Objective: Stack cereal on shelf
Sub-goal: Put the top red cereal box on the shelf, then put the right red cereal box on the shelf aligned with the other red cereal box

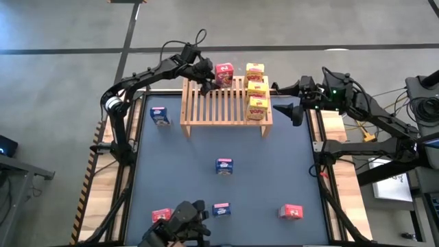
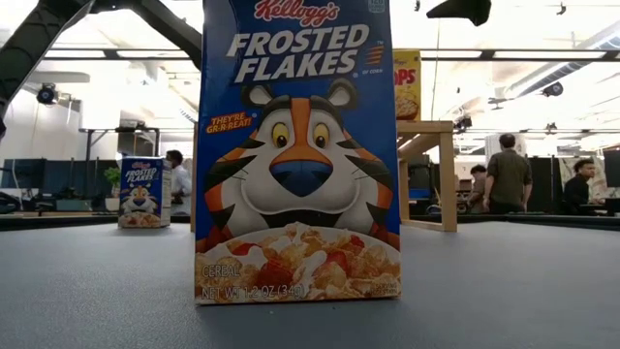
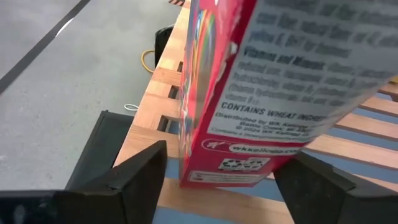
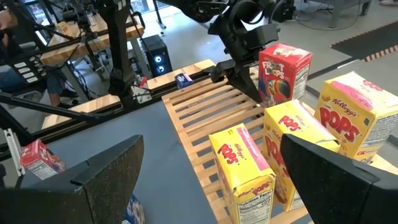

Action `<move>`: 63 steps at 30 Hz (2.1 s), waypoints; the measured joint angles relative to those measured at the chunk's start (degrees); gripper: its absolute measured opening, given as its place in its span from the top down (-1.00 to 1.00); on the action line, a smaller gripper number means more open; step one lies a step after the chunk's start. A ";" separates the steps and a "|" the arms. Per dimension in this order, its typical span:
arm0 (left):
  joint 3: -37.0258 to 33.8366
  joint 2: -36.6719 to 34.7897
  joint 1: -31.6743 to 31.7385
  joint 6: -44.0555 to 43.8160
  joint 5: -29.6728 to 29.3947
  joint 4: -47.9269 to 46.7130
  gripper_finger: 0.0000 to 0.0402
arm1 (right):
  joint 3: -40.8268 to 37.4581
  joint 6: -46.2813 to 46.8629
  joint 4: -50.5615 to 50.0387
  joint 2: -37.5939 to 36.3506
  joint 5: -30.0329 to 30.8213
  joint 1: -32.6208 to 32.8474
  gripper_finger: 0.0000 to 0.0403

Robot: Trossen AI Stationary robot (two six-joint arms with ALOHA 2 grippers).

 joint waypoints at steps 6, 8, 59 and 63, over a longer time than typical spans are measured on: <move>0.00 -1.57 0.16 0.18 -0.29 -1.35 -0.50 | -0.71 0.00 0.08 0.00 0.00 0.00 -0.82; 0.04 -2.31 0.26 0.44 -0.42 -2.02 -0.52 | -0.90 0.00 0.31 0.02 0.00 0.00 -0.82; -21.80 -39.89 -52.42 -29.28 -33.49 -22.24 -0.36 | -24.11 14.39 1.24 -8.49 1.28 29.77 -0.82; -24.88 -39.87 -55.97 -30.96 -36.63 -18.50 -0.36 | -23.59 16.50 4.16 -7.12 10.12 40.87 -0.82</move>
